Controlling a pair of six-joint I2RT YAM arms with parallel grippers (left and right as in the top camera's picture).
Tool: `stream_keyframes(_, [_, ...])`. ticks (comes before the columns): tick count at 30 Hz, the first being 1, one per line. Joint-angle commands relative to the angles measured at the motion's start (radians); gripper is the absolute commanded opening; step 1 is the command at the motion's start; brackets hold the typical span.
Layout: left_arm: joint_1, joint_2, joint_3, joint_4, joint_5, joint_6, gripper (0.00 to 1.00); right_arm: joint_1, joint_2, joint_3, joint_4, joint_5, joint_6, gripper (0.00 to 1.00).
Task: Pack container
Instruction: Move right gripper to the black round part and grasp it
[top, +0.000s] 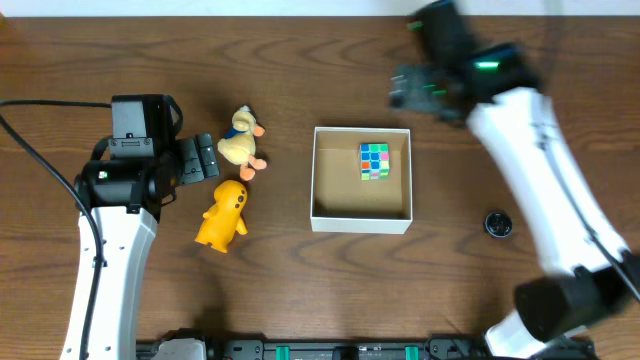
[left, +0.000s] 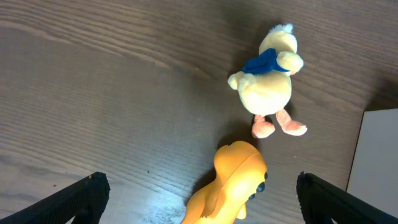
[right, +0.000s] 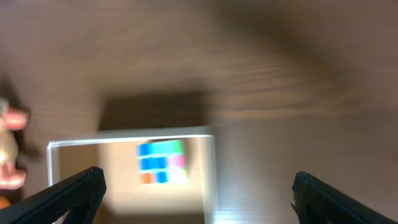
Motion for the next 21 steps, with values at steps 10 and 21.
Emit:
stream_keyframes(10, [-0.003,0.005,0.022,-0.003,-0.001,0.017,0.98,-0.422,-0.025,-0.256,-0.114,-0.072,0.004,0.99])
stream_keyframes(21, [-0.003,0.005,0.022,-0.003,-0.001,0.017,0.98,-0.413,-0.025,-0.735,0.169,-0.162,0.011,0.99])
